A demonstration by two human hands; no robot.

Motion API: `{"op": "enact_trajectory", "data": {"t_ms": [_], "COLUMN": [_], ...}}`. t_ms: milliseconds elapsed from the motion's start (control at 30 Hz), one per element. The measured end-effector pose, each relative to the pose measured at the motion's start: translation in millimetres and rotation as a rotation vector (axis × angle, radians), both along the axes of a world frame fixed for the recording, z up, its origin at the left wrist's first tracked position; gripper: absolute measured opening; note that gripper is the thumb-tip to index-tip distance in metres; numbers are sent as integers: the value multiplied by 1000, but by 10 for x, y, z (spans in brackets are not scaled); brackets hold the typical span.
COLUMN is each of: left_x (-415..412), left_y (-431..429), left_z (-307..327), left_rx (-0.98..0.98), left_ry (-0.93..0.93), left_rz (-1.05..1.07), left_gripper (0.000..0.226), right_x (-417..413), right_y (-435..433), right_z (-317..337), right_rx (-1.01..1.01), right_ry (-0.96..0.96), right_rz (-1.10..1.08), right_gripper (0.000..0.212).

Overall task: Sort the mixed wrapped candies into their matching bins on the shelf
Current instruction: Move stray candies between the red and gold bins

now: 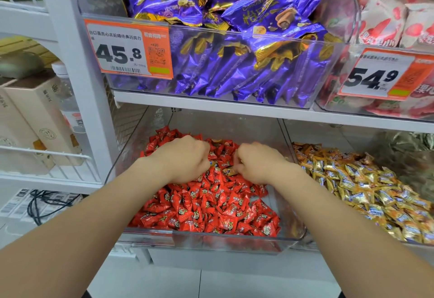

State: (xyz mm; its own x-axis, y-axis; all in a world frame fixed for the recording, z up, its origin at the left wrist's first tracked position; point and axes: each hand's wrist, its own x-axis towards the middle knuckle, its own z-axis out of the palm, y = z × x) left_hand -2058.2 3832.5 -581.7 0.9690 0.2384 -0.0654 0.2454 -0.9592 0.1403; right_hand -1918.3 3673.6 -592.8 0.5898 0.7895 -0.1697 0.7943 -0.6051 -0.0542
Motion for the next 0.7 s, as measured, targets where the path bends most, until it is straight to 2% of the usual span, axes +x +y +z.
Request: {"op": "enact_trajectory", "data": {"t_ms": [33,100,267,433,500,633,700], "left_x": [-2,-4,-6,7,-5,-45,-67], "left_y": [5,24,28,9,15,54,73], "left_z": [3,-20,-85,-81,-103,-111,-85], "left_rx": [3,24,82,95,78,-34,-105], "left_ry": [-12,3,86,134,121,52,-4], "left_rz": [-1,-10,-77,-109,-100,-44,-9], "left_gripper": [24,28,30,31,30,32,30], "right_x": [-15,-45,-88,-93,-94,-80,-64], "right_y": [0,16,136,205,219,181,134], "right_z": [-11,-45,-222,-334,-322,-175,-76], "right_rx": [5,-20,-119,-97,-89,-51,4], "right_ry": [-21,-51,-100,-118,-78,128,164], "right_rz": [14,42,61,58,68,70,97], "right_gripper": [10,22,36,37,36,47,43]}}
